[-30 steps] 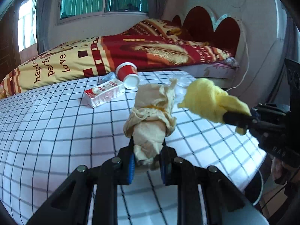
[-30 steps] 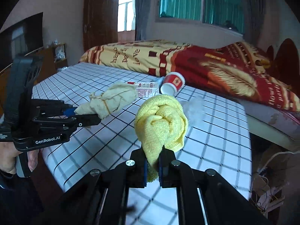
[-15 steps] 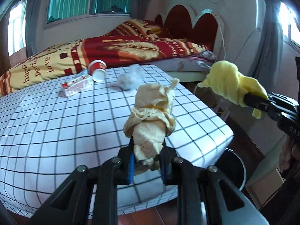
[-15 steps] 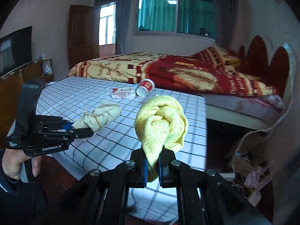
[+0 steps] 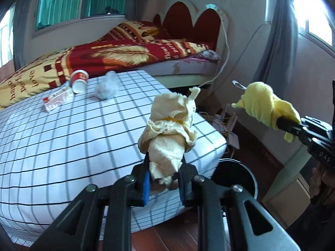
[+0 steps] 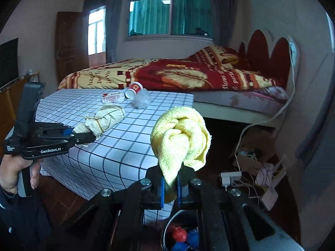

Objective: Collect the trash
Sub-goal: 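Carry the yellow towel and beige cloth over the black bucket, then open both tools to drop the towel and cloth into the bucket, then move both empty tools back over the mattress toward the carton and plastic bag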

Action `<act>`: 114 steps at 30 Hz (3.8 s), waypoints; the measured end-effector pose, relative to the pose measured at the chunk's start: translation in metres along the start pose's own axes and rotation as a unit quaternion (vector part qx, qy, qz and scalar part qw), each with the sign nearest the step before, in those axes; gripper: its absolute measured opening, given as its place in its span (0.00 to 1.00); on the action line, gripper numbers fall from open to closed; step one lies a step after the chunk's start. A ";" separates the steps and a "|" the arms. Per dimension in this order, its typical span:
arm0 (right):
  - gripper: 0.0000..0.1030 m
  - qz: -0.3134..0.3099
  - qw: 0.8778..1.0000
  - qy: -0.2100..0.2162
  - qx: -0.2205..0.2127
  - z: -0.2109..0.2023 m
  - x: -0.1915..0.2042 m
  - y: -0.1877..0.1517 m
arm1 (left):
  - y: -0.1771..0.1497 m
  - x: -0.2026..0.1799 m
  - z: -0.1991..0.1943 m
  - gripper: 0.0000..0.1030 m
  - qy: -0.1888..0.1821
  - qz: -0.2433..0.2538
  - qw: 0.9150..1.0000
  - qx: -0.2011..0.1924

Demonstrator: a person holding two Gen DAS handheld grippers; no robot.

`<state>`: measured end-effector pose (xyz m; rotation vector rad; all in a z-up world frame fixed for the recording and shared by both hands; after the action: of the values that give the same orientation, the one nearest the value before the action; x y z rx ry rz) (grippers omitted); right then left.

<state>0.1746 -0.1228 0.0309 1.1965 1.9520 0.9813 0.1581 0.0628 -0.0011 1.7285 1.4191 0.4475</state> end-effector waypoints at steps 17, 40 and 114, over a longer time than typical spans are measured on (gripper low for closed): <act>0.08 0.027 0.998 -0.055 0.032 -0.016 -0.055 -0.045 | -0.014 -0.080 0.043 0.22 -0.059 0.042 0.996 0.043; 0.09 0.041 0.989 -0.061 0.130 0.011 -0.089 -0.135 | -0.071 -0.136 0.112 0.22 -0.109 0.060 0.981 0.146; 1.00 0.030 0.970 -0.075 0.230 0.054 -0.084 -0.191 | -0.100 -0.091 0.121 1.00 -0.008 0.031 0.987 0.154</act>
<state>0.1668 -0.2445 -0.1471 1.5395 2.0927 0.4546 0.1550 -0.0657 -0.1296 2.0219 1.4866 0.2546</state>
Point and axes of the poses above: each gripper's, at about its wrist camera, not at the fingertips, and z roughly the way its jaws point, x to its left, y to its top, the point moved 7 cm from there along z, roughly the way its jaws point, and after that the axes turned 10 degrees about -y, right-handed, at the moved point
